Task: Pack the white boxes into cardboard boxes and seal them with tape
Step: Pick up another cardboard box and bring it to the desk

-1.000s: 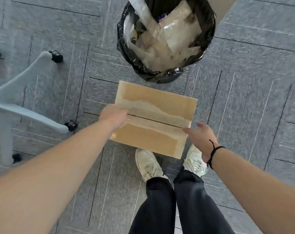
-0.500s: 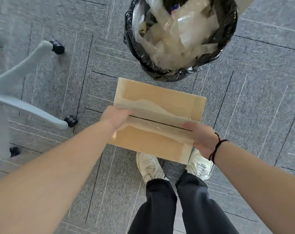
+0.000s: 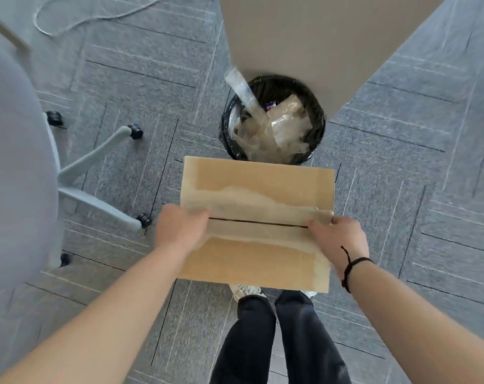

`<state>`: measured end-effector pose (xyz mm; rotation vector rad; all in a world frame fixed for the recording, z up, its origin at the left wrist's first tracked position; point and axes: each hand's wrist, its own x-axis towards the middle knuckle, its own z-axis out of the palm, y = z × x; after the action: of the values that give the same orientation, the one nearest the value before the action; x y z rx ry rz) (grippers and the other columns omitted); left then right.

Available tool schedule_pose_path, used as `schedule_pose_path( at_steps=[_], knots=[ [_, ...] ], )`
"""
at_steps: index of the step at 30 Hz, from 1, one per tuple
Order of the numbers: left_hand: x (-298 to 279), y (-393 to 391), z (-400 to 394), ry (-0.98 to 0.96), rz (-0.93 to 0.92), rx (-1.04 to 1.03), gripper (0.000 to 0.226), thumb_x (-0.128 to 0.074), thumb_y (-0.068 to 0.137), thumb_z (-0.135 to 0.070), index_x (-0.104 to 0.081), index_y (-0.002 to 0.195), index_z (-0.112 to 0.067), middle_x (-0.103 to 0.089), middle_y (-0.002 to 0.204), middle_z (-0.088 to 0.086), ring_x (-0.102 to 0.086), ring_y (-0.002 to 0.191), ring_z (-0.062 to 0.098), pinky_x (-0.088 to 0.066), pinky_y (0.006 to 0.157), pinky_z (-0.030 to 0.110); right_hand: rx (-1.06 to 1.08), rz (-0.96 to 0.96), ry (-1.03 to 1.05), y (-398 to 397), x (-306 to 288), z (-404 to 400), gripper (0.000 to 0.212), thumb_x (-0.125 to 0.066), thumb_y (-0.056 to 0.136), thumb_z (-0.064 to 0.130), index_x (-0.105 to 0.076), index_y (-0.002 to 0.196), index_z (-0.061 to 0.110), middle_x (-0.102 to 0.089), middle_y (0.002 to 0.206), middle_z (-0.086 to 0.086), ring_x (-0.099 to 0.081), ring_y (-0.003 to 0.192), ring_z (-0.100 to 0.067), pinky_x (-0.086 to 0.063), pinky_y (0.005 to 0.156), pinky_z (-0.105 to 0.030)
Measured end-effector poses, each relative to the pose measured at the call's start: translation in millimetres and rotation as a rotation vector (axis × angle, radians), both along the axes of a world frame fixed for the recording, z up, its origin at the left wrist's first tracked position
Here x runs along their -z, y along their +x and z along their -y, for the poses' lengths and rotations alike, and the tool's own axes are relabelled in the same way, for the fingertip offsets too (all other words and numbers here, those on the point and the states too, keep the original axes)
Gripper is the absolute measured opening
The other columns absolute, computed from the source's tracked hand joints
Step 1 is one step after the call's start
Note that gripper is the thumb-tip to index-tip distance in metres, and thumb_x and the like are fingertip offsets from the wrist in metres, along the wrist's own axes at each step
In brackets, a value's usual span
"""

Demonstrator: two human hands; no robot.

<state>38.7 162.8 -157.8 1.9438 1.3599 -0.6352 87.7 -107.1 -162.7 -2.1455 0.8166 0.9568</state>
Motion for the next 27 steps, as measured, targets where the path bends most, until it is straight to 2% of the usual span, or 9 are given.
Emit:
schedule_pose_path(
  at_steps=[2,4,10,13,15,17,20,23,27],
  knots=[
    [-44.1,4.7,0.3,0.010,0.023,0.017,0.063,-0.064,0.060,-0.063,-0.067,0.099,-0.014,-0.069,0.083,-0.001,-0.068,0.078,0.023,-0.057,0.068,0.035,-0.032,0.034,-0.001,2.4,-45.6,4.3,0.022,-0.068,0.086,0.036,-0.065,0.085,0.014,-0.069,0.078,-0.006,-0.065,0.071,-0.027,-0.047,0.060,-0.030],
    [-89.4,8.0,0.3,0.019,0.064,0.067,0.069,-0.061,0.054,-0.068,-0.067,0.099,-0.015,-0.071,0.087,0.000,-0.070,0.080,0.024,-0.061,0.072,0.041,-0.064,0.066,-0.015,5.7,-94.5,8.9,0.024,-0.069,0.086,0.036,-0.060,0.080,0.015,-0.066,0.076,-0.003,-0.064,0.072,-0.025,-0.048,0.061,-0.031],
    [-227.7,15.4,12.8,0.063,0.212,0.148,0.047,-0.071,0.068,-0.056,-0.067,0.083,-0.012,-0.069,0.073,0.002,-0.067,0.072,0.024,-0.049,0.057,0.032,-0.110,0.199,-0.054,23.2,-245.5,25.1,0.036,-0.075,0.082,0.040,-0.066,0.083,0.005,-0.072,0.076,-0.001,-0.068,0.072,-0.020,-0.053,0.063,-0.030],
    [-289.2,19.8,22.2,0.069,0.300,0.177,0.058,-0.066,0.063,-0.066,-0.068,0.084,-0.012,-0.069,0.077,0.001,-0.066,0.073,0.021,-0.045,0.055,0.030,-0.124,0.285,-0.090,29.6,-315.3,39.9,0.033,-0.075,0.082,0.043,-0.064,0.076,0.013,-0.068,0.074,0.004,-0.064,0.070,-0.016,-0.048,0.059,-0.028],
    [-327.1,25.8,30.7,0.069,0.364,0.223,0.056,-0.067,0.063,-0.067,-0.069,0.082,-0.015,-0.070,0.077,-0.002,-0.067,0.072,0.018,-0.046,0.055,0.029,-0.116,0.331,-0.115,29.7,-359.6,50.1,0.032,-0.076,0.082,0.046,-0.061,0.071,0.020,-0.064,0.070,0.007,-0.060,0.067,-0.013,-0.042,0.056,-0.027],
    [-363.2,34.2,39.8,0.079,0.429,0.270,0.048,-0.072,0.067,-0.063,-0.067,0.083,-0.018,-0.068,0.080,-0.002,-0.066,0.073,0.019,-0.048,0.057,0.031,-0.089,0.367,-0.129,26.4,-397.1,60.9,0.032,-0.076,0.081,0.049,-0.062,0.072,0.022,-0.065,0.072,0.006,-0.063,0.073,-0.019,-0.044,0.061,-0.030],
    [-409.7,47.1,57.3,0.115,0.506,0.351,0.046,-0.076,0.076,-0.058,-0.057,0.096,-0.021,-0.063,0.092,-0.005,-0.062,0.086,0.020,-0.048,0.066,0.036,-0.025,0.435,-0.139,15.9,-444.3,80.1,0.029,-0.076,0.082,0.047,-0.058,0.067,0.030,-0.062,0.076,0.012,-0.062,0.082,-0.023,-0.046,0.071,-0.033],
    [-445.2,60.4,80.0,0.162,0.580,0.421,0.044,-0.074,0.081,-0.055,-0.052,0.099,-0.021,-0.059,0.094,-0.006,-0.059,0.090,0.022,-0.046,0.071,0.038,0.026,0.494,-0.134,4.7,-477.9,99.1,0.038,-0.077,0.085,0.042,-0.046,0.063,0.033,-0.052,0.073,0.019,-0.055,0.082,-0.021,-0.043,0.073,-0.032],
    [-476.1,81.0,112.4,0.183,0.616,0.471,0.038,-0.073,0.086,-0.046,-0.052,0.099,-0.017,-0.059,0.096,-0.002,-0.057,0.092,0.024,-0.043,0.071,0.037,0.041,0.469,-0.127,17.5,-497.7,134.0,0.032,-0.078,0.083,0.045,-0.055,0.069,0.027,-0.064,0.084,0.004,-0.057,0.081,-0.021,-0.047,0.073,-0.033]
  ],
)
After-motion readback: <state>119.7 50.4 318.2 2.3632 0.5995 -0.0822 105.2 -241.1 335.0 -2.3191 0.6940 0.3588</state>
